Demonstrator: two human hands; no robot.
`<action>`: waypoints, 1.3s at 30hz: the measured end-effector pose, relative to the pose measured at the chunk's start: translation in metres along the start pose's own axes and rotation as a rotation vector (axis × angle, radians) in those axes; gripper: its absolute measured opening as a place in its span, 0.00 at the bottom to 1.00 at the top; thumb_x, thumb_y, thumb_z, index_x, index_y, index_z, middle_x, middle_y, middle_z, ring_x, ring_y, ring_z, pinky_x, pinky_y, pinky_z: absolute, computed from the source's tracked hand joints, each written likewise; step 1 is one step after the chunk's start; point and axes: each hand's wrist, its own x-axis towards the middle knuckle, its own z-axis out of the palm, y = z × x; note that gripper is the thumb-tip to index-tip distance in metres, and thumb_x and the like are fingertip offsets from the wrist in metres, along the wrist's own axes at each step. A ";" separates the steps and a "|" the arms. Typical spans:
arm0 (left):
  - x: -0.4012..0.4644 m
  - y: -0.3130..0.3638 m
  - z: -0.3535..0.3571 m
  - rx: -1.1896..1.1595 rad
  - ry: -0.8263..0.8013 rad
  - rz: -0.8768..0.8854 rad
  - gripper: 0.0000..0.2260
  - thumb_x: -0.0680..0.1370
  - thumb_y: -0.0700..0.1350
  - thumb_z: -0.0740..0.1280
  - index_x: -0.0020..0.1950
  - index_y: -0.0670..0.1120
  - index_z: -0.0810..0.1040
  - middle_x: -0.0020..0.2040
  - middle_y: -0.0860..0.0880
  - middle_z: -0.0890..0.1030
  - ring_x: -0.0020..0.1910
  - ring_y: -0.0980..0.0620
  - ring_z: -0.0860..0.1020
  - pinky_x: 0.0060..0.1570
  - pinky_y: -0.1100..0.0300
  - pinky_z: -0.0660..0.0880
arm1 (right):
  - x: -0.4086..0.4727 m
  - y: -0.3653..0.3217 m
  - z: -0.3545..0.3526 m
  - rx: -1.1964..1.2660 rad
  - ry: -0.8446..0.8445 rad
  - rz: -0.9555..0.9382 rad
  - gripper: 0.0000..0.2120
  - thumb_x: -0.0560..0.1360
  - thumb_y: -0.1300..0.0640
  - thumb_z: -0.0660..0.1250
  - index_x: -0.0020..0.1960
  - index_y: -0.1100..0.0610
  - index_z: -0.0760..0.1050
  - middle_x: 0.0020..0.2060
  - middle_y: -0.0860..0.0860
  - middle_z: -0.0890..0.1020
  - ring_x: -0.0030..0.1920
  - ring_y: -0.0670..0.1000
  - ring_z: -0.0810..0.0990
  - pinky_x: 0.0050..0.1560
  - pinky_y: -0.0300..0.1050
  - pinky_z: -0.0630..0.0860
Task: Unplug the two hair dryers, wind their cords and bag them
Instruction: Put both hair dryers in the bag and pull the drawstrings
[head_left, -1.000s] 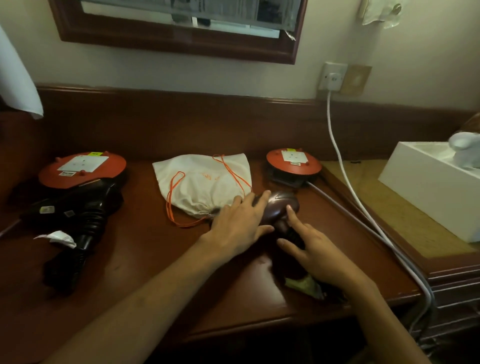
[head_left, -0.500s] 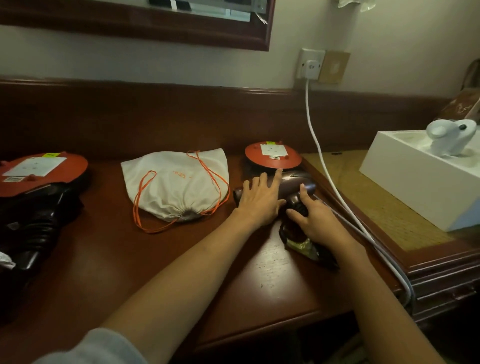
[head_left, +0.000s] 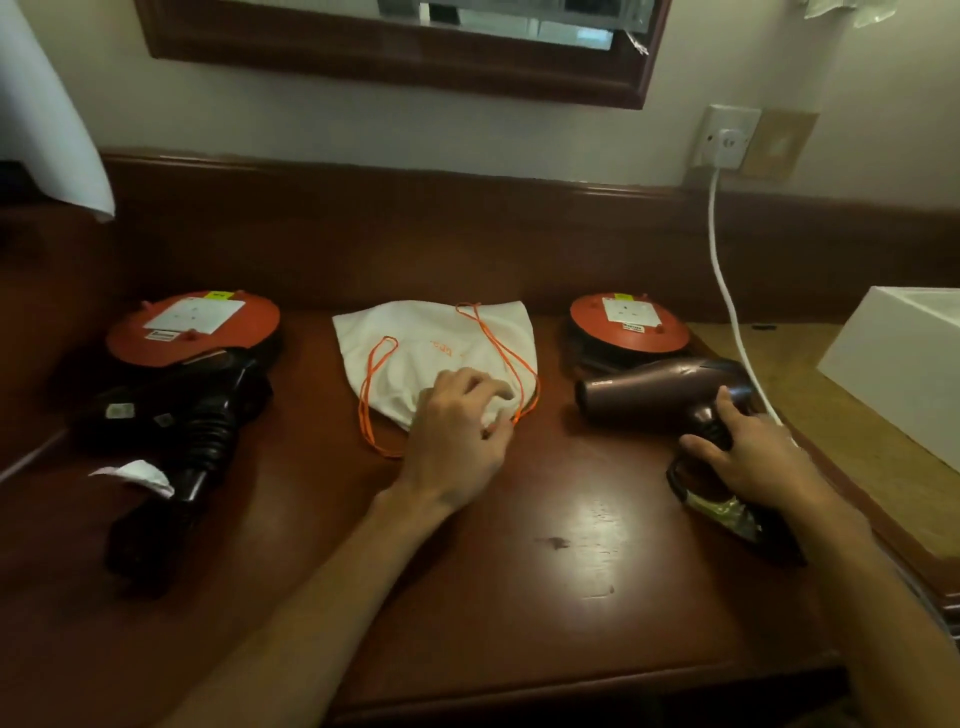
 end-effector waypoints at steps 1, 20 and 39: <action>-0.006 -0.014 -0.013 0.022 0.010 -0.052 0.08 0.79 0.46 0.70 0.57 0.48 0.83 0.56 0.49 0.81 0.58 0.49 0.76 0.56 0.53 0.76 | -0.005 -0.007 0.004 -0.072 0.095 -0.005 0.40 0.78 0.39 0.64 0.82 0.50 0.50 0.76 0.62 0.63 0.75 0.64 0.63 0.73 0.65 0.62; 0.009 -0.092 -0.032 0.288 -0.059 -0.172 0.09 0.76 0.53 0.70 0.51 0.52 0.86 0.49 0.53 0.87 0.52 0.51 0.73 0.46 0.56 0.55 | -0.007 -0.230 0.122 0.595 0.097 -0.642 0.09 0.73 0.65 0.71 0.45 0.57 0.70 0.32 0.45 0.74 0.31 0.42 0.72 0.30 0.37 0.68; 0.018 -0.105 -0.042 0.183 -0.147 -0.306 0.11 0.82 0.49 0.65 0.57 0.59 0.86 0.51 0.54 0.82 0.52 0.56 0.67 0.52 0.56 0.58 | -0.002 -0.232 0.133 0.181 0.543 -0.467 0.11 0.76 0.58 0.66 0.51 0.53 0.86 0.46 0.52 0.80 0.52 0.57 0.73 0.53 0.56 0.67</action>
